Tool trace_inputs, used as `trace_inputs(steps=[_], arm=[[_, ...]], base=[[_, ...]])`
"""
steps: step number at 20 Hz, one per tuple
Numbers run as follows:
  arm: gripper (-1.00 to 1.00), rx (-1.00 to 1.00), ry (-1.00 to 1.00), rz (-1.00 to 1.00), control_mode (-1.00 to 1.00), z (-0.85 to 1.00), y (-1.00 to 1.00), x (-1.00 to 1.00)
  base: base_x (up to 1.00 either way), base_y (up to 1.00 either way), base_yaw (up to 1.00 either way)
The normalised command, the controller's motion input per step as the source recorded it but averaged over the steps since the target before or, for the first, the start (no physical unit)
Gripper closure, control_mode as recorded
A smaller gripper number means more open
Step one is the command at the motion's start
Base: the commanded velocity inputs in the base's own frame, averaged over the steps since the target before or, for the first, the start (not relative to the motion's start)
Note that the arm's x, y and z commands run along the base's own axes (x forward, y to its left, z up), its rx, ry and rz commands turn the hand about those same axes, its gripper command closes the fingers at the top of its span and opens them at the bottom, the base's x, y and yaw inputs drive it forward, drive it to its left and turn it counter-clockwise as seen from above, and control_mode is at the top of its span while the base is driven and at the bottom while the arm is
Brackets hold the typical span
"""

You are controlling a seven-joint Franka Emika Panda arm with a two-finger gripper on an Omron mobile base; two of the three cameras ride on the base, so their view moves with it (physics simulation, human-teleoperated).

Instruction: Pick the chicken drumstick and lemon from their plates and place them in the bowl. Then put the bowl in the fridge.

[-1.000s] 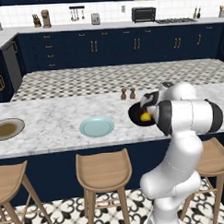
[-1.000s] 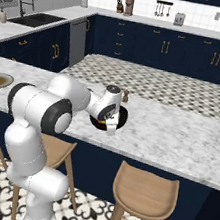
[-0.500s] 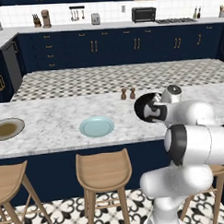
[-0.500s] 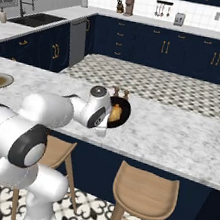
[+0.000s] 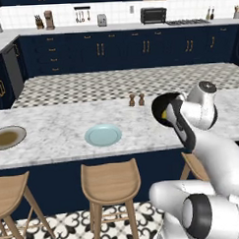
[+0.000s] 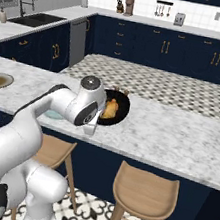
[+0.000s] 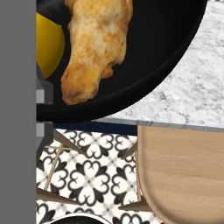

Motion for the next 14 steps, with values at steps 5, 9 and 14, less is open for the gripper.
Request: trace_inputs(steps=[5, 9, 14], arm=[[1.0, 0.02, 0.0, 0.0, -1.0, 0.71, 0.03, -0.82], [1.0, 0.0, -0.01, -0.02, -1.0, 0.48, 0.02, -0.74], [1.0, 0.0, -0.02, -0.02, 1.0, 0.14, 0.0, -0.4]], base=[[0.0, 0.0, 0.0], [0.0, 0.0, 0.0], [-0.6, -0.01, -0.07]])
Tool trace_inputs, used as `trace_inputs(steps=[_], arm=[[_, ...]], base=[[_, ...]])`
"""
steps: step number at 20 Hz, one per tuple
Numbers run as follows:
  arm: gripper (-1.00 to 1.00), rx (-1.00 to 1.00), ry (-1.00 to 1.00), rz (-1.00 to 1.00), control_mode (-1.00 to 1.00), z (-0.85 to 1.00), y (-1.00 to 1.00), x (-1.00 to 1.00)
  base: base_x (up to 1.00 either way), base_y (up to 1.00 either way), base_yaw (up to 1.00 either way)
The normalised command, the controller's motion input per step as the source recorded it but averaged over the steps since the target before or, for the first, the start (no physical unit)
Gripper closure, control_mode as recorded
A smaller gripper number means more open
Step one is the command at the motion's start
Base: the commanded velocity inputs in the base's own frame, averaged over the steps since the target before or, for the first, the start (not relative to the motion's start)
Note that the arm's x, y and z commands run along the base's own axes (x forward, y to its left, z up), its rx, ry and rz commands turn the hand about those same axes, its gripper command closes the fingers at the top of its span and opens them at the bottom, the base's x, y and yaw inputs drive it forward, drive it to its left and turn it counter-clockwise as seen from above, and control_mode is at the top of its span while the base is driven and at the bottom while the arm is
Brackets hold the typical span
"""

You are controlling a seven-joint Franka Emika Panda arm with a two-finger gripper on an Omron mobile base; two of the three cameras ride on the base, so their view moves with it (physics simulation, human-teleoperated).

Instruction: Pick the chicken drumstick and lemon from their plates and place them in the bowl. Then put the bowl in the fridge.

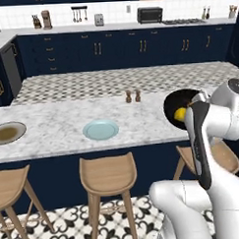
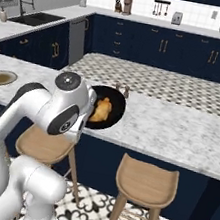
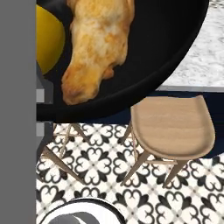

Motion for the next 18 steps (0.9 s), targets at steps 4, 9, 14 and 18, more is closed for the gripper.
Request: trace_inputs(steps=[4, 9, 14, 18], arm=[[1.0, 0.0, 0.0, 0.0, 1.0, 0.0, 0.0, 0.0], [1.0, 0.0, 0.0, 0.0, 1.0, 0.0, 0.0, 0.0], [1.0, 0.0, 0.0, 0.0, 1.0, 0.0, 0.0, 0.0], [1.0, 0.0, 0.0, 0.0, 1.0, 0.0, 0.0, 0.0]], base=[[-1.0, -0.68, -0.12], [-0.49, -1.0, -0.18], [-0.02, -1.0, -0.15], [0.18, -1.0, -0.09]])
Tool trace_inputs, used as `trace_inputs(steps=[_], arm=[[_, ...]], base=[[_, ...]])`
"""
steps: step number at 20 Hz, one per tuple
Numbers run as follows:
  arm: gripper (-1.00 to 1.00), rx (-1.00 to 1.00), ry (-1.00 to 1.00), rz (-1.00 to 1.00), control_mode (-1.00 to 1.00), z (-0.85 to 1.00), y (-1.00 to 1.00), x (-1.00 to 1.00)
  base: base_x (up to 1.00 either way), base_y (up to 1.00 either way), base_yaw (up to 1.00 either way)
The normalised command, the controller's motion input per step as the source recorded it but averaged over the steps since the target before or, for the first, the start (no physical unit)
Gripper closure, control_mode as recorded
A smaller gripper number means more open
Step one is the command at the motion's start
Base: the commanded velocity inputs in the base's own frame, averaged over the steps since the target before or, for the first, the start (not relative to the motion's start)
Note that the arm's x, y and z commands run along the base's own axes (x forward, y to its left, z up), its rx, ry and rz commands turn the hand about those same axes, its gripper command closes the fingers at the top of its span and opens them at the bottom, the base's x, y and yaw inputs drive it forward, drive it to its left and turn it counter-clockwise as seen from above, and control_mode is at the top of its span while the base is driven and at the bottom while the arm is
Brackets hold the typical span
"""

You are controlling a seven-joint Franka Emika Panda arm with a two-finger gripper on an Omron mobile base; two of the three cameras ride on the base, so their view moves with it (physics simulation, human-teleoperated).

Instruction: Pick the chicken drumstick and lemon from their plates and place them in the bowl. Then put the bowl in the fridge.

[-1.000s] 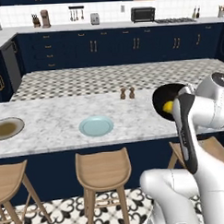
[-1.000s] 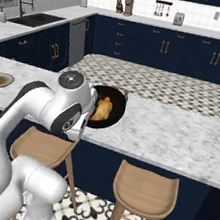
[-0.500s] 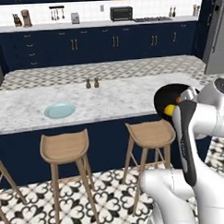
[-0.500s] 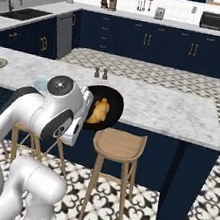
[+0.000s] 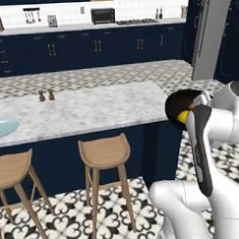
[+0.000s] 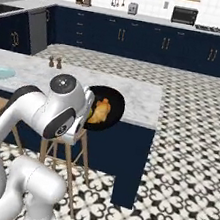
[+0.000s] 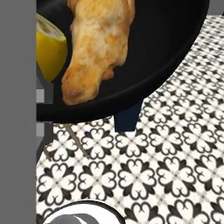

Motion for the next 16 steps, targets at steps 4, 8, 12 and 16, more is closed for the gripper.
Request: trace_inputs(steps=[4, 8, 12, 16], arm=[[1.0, 0.0, 0.0, 0.0, 1.0, 0.0, 0.0, 0.0], [1.0, 0.0, 0.0, 0.0, 1.0, 0.0, 0.0, 0.0], [1.0, 0.0, 0.0, 0.0, 1.0, 0.0, 0.0, 0.0], [1.0, 0.0, 0.0, 0.0, 1.0, 0.0, 0.0, 0.0]], base=[[0.28, -1.0, -0.07], [0.73, -1.0, -0.01], [1.0, -1.0, 0.06], [1.0, -1.0, 0.14]])
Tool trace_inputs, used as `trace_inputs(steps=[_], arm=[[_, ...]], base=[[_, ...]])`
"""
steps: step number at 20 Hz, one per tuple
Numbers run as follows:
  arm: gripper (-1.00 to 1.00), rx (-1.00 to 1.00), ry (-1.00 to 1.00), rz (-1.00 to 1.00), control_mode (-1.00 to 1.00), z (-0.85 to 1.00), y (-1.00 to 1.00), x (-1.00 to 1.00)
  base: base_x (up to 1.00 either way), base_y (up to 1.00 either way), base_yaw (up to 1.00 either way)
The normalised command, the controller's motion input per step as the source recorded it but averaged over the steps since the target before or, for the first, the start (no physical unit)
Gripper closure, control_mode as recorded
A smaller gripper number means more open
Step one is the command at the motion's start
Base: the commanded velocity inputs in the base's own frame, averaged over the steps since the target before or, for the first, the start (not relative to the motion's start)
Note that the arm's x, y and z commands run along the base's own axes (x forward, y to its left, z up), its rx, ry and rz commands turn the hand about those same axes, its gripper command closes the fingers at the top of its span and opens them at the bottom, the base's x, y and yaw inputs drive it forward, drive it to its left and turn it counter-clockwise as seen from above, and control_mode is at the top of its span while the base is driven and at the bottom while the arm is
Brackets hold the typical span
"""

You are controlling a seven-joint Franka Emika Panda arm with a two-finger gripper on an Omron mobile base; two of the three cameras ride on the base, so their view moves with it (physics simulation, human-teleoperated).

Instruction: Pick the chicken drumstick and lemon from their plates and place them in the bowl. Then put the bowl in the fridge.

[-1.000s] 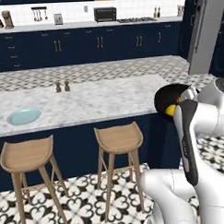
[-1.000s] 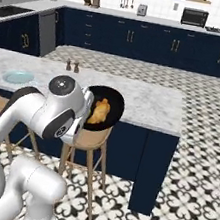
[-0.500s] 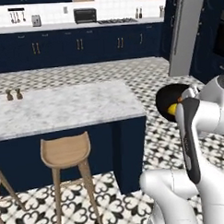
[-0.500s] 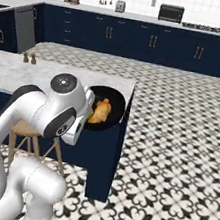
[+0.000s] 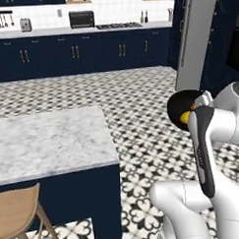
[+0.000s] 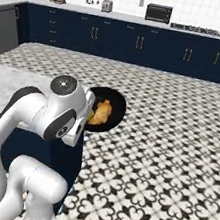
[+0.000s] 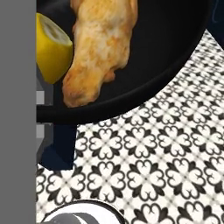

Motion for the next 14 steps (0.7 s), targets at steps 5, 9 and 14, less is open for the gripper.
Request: trace_inputs(steps=[5, 9, 14], arm=[[1.0, 0.0, 0.0, 0.0, 1.0, 0.0, 0.0, 0.0], [1.0, 0.0, 0.0, 0.0, 1.0, 0.0, 0.0, 0.0], [1.0, 0.0, 0.0, 0.0, 1.0, 0.0, 0.0, 0.0]], base=[[1.0, -1.0, 0.15], [1.0, -0.96, 0.15], [1.0, -0.51, 0.12]])
